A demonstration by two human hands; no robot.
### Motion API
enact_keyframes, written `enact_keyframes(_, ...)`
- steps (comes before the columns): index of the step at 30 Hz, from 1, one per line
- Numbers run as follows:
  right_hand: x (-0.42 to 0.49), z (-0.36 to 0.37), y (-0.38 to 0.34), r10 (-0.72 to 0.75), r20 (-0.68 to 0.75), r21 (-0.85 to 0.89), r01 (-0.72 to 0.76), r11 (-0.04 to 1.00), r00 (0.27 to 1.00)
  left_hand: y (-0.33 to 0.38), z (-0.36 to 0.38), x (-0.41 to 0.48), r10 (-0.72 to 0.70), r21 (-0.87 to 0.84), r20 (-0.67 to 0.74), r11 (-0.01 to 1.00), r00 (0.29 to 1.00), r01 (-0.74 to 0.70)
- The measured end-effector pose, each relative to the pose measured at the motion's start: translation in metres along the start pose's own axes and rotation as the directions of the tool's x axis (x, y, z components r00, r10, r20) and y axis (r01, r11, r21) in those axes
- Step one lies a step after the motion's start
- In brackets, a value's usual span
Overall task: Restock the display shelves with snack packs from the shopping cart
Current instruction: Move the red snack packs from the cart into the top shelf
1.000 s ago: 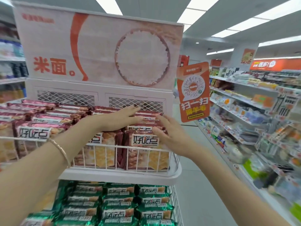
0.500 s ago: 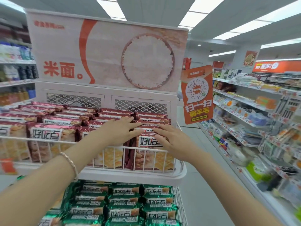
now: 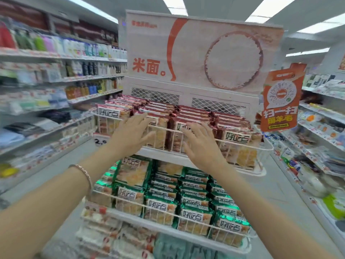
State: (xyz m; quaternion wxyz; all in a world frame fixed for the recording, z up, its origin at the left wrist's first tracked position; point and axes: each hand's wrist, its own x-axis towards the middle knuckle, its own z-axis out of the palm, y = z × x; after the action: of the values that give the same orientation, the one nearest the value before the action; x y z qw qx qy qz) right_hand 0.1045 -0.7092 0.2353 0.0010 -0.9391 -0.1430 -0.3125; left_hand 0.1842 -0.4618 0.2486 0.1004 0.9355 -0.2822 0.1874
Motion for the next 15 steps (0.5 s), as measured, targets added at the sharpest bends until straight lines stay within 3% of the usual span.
enact_keyframes(5,0.013,0.065,-0.144,-0.165,0.095,0.156,0.149,0.976,0.982,-0.117,-0.002,-0.138,-0.263,-0.015,0.158,0.963,0.952,0.269)
enact_keyframes(9,0.006,0.127,-0.257,-0.315,0.195,0.313,0.245,0.917,0.929,-0.194,0.01,-0.254,-0.499,0.026,0.321,0.854,0.805,0.519)
enact_keyframes(15,-0.021,0.201,-0.38,-0.493,0.321,0.454,0.325,0.83,0.809,-0.263,0.033,-0.384,-0.684,0.077,0.433,0.677,0.587,0.732)
